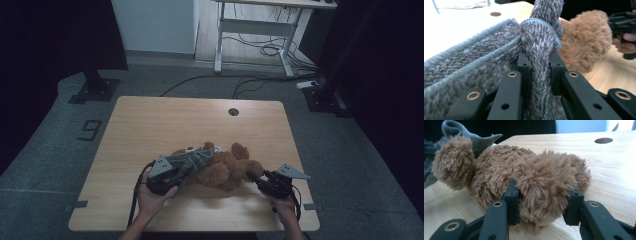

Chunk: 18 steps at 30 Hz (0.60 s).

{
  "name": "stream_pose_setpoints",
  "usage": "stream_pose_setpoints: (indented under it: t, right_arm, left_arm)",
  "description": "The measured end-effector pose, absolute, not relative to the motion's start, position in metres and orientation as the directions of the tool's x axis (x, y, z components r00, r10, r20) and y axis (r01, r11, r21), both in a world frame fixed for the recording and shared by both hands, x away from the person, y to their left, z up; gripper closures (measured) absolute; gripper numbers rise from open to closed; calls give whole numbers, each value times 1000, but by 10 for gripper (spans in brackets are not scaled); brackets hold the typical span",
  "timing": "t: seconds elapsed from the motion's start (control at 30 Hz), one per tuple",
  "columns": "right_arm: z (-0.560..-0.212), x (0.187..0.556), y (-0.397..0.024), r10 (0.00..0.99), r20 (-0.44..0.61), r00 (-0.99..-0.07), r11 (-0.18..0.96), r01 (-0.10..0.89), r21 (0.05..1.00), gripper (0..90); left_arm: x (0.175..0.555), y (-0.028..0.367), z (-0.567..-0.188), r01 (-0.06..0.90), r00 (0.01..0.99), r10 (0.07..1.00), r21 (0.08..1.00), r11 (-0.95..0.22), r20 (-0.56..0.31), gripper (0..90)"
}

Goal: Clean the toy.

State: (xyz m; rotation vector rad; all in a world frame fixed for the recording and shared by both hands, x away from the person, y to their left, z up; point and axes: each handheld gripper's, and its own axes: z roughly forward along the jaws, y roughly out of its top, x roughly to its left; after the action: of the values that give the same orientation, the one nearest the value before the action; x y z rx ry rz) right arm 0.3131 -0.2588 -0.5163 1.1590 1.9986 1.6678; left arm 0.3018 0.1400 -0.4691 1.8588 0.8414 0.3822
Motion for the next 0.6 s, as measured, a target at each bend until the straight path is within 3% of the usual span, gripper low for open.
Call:
stream_pose_setpoints:
  t: [0.17,0.33,0.6]
  right_arm:
    - [-516,314,-259,726,264,-635,5,388,922,575]
    - [-516,314,-259,730,262,-631,2,385,923,576]
    - [-516,314,-258,731,263,-630,0,384,923,576]
  left_arm:
    - [304,167,-462,391,651,749,900,-192,-123,760]
    - [302,155,-445,370,682,722,908,-200,-119,759]
    - [317,63,-406,299,804,591,902,-312,-62,754]
